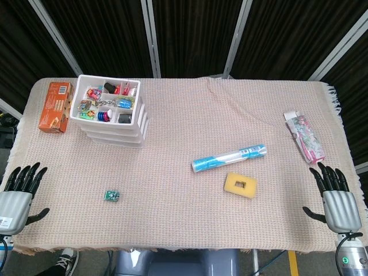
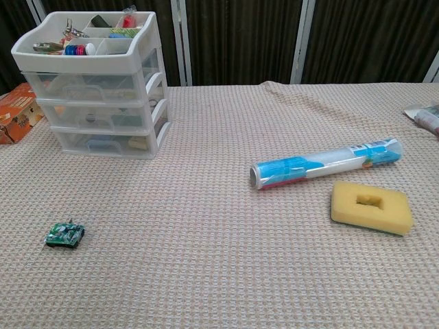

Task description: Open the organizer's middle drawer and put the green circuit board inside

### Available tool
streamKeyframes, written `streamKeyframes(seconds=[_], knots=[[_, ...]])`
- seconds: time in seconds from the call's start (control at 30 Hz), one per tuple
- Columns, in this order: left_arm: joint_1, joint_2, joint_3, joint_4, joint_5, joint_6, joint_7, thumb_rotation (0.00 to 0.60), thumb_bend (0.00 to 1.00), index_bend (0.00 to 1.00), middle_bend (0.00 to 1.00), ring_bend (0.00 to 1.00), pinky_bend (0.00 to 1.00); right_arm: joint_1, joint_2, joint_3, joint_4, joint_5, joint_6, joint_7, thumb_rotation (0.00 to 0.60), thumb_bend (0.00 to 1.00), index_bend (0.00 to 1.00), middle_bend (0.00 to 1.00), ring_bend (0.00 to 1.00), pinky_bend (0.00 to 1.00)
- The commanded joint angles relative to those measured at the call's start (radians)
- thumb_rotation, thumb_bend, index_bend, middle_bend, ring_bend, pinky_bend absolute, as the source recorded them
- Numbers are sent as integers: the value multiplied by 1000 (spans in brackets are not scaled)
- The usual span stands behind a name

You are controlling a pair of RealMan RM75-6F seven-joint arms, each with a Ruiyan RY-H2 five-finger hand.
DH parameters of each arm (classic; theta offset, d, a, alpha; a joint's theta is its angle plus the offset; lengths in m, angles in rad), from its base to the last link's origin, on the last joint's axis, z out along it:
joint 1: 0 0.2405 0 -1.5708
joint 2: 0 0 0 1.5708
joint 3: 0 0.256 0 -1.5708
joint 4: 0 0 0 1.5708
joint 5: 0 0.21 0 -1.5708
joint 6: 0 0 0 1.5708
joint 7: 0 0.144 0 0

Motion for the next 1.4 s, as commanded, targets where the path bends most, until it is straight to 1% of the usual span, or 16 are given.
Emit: streamKeyframes(seconds=[0.03,0.43,0.5,0.53,0.57,0.6,0.63,0.67,0.7,0.77,0.8,0.9,1.0,1.1,1.23,1.4], knots=[[0,0,0,0,1,1,-1,600,142,0,0,0,0,0,0,0,0,0,0,1,600,0,105,0,0,0],[-5,-3,1,2,15,-2,-18,600,154,0,0,0,0,0,-1,3,-1,3,2,-3,600,1,105,0,0,0],[-6,-5,1,3,18,-2,-24,600,290,0,0,0,0,0,-2,4,0,3,3,-6,600,1,105,0,0,0],[-8,-8,-2,2,17,-2,-32,600,430,0,1,0,10,0,-2,3,-1,2,3,-7,600,0,105,0,0,0],[-9,-11,-4,-1,15,-2,-41,600,622,0,37,28,51,0,-3,3,-1,2,3,-8,600,0,106,0,0,0],[-13,-20,-15,-13,7,0,-72,600,753,0,111,86,111,1,-4,3,0,2,2,-10,600,0,106,0,0,0],[-18,-30,-26,-22,1,3,-101,600,824,0,197,156,173,2,-5,4,0,3,1,-10,600,0,105,0,0,0],[-24,-38,-37,-30,-6,1,-133,600,880,0,366,295,277,2,-5,4,-1,4,0,-10,600,0,105,0,0,0],[-35,-46,-49,-41,-20,-11,-177,600,904,0,528,430,371,3,-5,5,-1,5,-1,-9,600,0,105,0,0,0],[-57,-53,-71,-62,-58,-48,-251,600,906,0,715,596,482,4,-6,5,0,3,-1,-9,600,0,105,0,0,0],[-75,-54,-86,-76,-89,-82,-294,600,902,0,776,659,523,4,-6,5,1,1,0,-9,600,0,105,0,0,0],[-116,-62,-124,-92,-161,-154,-354,600,892,0,878,764,591,4,-6,4,1,-1,0,-8,600,0,105,0,0,0],[-176,-70,-164,-106,-263,-275,-421,600,934,0,929,809,630,7,-7,5,2,-2,-3,-8,600,1,105,0,0,0],[-238,-67,-209,-124,-382,-403,-488,600,969,0,942,823,644,8,-7,5,3,-1,-5,-8,600,0,105,0,0,0],[-316,-79,-254,-99,-519,-541,-520,600,999,0,948,831,649,5,-3,3,5,-2,-3,1,600,0,105,0,0,0],[-385,-114,-288,-52,-614,-614,-511,600,1000,0,949,833,650,5,0,1,3,-3,-5,6,600,0,105,0,0,0]])
